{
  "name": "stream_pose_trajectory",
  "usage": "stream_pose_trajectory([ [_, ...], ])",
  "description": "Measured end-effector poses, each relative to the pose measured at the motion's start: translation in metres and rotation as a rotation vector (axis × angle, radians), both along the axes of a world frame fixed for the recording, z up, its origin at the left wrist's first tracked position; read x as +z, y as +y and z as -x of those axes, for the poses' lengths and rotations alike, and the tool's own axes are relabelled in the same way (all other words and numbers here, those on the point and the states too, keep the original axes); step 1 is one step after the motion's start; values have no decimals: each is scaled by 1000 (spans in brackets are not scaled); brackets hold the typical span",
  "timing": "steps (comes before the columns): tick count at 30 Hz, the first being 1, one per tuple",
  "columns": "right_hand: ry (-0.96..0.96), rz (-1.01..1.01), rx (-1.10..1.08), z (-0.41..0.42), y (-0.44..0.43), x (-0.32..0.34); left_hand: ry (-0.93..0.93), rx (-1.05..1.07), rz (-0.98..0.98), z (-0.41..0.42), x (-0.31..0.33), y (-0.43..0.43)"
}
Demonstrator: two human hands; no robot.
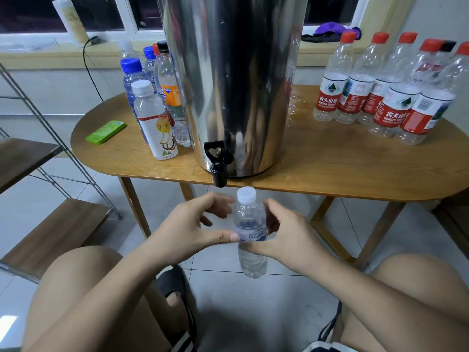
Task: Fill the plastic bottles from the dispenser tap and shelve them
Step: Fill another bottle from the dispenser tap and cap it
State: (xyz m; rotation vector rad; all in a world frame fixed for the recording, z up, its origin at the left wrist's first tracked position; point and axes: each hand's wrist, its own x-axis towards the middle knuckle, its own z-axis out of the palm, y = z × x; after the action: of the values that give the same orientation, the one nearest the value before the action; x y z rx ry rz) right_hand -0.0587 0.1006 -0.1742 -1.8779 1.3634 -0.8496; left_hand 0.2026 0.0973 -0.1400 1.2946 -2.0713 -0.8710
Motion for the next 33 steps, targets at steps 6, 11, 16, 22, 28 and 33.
stream_pose_trajectory([
  [6, -150, 0, -3, 1, 0, 6, -126, -42, -92, 19, -31, 4],
  [11, -243, -4, -7, 1, 1, 9, -27, 71, -14, 41, -35, 11],
  [16, -299, -28, 38, 2, 1, 13, 23, 117, 45, 45, -30, 16],
  [22, -399, -23, 56, 8, -2, 12, 54, 107, 89, 21, -15, 18],
  [28, -404, -51, 13, 12, -8, 4, 153, 310, 194, -25, 5, 18],
  [33, -347, -73, 26, 9, -11, -5, 212, 479, 229, -67, 18, -6],
])
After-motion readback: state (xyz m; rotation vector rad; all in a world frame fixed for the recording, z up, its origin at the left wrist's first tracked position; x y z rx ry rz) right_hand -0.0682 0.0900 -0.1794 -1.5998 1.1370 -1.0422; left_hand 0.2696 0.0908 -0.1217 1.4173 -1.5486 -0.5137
